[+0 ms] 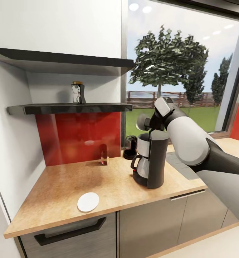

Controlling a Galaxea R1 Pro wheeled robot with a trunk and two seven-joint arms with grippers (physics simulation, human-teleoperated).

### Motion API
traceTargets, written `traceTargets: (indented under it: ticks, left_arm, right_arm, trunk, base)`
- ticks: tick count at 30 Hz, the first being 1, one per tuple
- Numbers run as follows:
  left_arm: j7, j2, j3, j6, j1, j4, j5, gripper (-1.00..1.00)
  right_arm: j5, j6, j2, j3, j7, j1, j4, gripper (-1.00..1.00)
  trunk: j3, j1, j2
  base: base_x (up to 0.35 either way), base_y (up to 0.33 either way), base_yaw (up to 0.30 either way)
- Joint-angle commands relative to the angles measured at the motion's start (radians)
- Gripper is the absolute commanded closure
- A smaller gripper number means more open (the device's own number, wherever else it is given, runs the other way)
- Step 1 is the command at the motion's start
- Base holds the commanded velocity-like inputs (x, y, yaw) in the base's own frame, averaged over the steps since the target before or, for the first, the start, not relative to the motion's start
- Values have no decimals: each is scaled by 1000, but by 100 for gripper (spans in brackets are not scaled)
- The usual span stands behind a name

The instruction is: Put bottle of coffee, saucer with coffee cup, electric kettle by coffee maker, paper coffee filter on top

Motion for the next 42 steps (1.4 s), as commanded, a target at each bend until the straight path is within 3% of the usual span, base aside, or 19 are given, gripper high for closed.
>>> traceTargets:
  ticks: [1,12,16,19,28,30,42]
  left_arm:
    - [1,0,3,-5,0,1,0,-100]
    - [1,0,2,-9,0,2,2,-100]
    - [1,0,2,-8,0,2,2,-100]
    - [1,0,2,-9,0,2,2,-100]
    - [1,0,2,-7,0,2,2,-100]
    - [1,0,2,-8,0,2,2,-100]
    - [1,0,2,-9,0,2,2,-100]
  right_arm:
    - [-8,1,1,-3,-9,0,-2,100]
    - [-9,1,1,-14,-10,0,2,100]
    - [-8,1,1,-101,-11,0,1,100]
    - [-8,1,1,-131,-16,0,1,100]
    - [-8,1,1,-139,-63,0,1,100]
    - [-8,1,1,-141,-107,0,1,100]
    - [-8,1,1,-141,-117,0,1,100]
  trunk:
    - [0,0,-1]
    - [0,0,-1]
    - [0,0,-1]
    - [0,0,-1]
    - [0,0,-1]
    - [0,0,-1]
    - [0,0,-1]
  base:
    - [0,0,0]
    - [8,0,0]
    - [135,0,0]
    - [37,0,0]
    - [22,0,0]
    - [101,0,0]
    - [16,0,0]
